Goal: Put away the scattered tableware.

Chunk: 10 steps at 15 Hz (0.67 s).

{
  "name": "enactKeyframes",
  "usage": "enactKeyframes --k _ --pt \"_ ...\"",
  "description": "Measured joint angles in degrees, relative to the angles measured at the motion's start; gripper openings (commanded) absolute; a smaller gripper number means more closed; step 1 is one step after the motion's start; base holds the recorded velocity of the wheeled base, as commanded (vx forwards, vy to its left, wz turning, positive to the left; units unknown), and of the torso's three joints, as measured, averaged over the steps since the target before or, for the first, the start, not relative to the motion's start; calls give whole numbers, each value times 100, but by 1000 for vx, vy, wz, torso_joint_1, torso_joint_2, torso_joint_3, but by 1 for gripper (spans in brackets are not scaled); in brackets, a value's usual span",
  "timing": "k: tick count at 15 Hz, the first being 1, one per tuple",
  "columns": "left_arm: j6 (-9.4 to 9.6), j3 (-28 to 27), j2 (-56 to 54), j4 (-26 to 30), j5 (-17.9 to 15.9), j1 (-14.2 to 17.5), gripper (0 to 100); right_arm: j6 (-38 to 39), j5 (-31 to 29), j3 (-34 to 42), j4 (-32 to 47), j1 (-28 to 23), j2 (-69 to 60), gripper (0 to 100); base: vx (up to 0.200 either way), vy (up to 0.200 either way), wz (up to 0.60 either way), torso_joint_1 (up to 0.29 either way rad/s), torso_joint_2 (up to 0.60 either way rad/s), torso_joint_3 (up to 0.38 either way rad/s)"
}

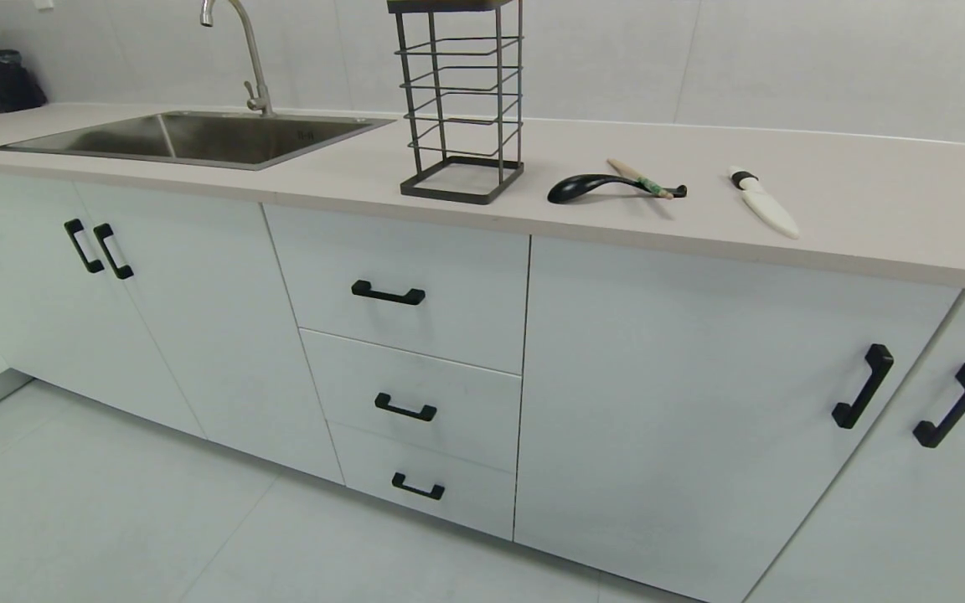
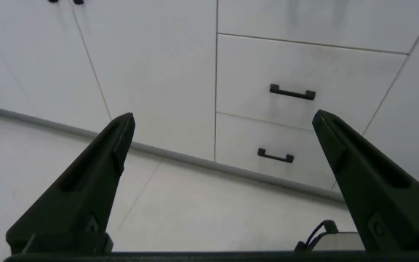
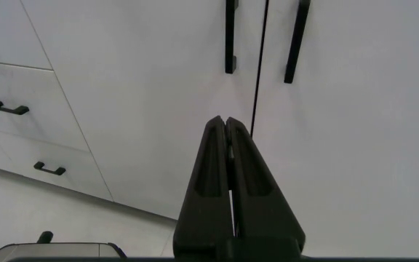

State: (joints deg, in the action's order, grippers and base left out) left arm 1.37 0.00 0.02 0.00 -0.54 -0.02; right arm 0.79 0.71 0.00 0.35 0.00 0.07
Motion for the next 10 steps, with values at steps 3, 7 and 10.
enactKeyframes --k 3,7,10 --pt "-383 0 0 -66 5 2 100 0 -2 0 -2 0 -2 0 0 0 0 0 0 0" --pt "-383 -805 251 -1034 -11 7 100 0 -2 -2 -2 0 -2 0 0 0 0 0 0 0" --pt "-256 -1579 1025 -913 -367 -355 100 0 0 -2 -2 0 -2 0 0 0 0 0 0 0"
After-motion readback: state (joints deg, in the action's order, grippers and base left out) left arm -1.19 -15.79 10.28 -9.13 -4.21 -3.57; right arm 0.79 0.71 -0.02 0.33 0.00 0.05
